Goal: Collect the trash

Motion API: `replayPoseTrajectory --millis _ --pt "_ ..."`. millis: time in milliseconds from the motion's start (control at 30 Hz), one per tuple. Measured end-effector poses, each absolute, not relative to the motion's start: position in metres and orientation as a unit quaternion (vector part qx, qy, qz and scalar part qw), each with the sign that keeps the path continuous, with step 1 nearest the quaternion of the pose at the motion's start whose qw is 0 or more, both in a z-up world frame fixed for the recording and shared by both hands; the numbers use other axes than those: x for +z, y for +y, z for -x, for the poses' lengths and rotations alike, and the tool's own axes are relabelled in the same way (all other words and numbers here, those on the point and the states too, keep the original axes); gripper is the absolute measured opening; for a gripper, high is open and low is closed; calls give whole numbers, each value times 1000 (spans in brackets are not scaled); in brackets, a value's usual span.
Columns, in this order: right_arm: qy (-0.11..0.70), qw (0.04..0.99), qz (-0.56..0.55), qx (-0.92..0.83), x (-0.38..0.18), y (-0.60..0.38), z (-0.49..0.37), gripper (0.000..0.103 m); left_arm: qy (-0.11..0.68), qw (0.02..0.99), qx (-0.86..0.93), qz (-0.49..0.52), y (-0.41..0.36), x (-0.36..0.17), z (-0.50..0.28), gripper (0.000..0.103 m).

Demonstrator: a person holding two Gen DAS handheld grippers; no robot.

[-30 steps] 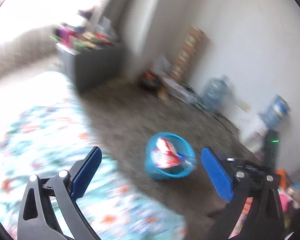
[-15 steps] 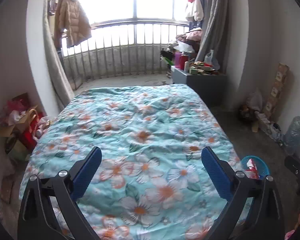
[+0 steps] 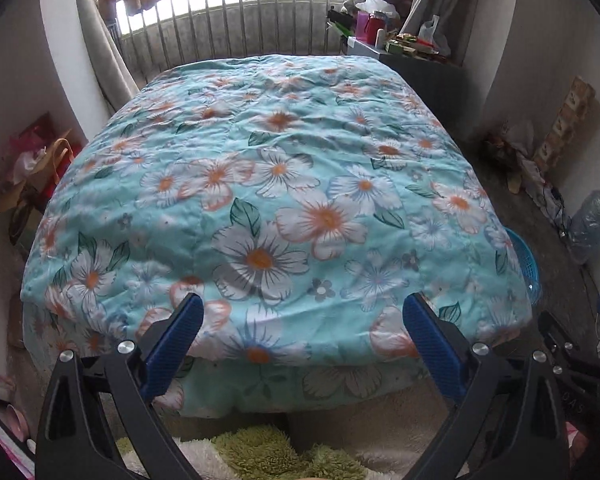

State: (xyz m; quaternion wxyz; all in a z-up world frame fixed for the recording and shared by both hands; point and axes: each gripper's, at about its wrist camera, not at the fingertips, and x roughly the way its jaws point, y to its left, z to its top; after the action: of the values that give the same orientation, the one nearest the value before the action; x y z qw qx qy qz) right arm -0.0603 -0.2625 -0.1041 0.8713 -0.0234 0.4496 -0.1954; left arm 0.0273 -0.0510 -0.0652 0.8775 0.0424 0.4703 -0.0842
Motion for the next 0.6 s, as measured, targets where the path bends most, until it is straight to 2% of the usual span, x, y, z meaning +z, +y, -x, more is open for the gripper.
replayPoseTrajectory --millis 600 --pt "443 868 -10 -225 -100 -285 69 95 464 876 -102 -77 -73 -63 -21 98"
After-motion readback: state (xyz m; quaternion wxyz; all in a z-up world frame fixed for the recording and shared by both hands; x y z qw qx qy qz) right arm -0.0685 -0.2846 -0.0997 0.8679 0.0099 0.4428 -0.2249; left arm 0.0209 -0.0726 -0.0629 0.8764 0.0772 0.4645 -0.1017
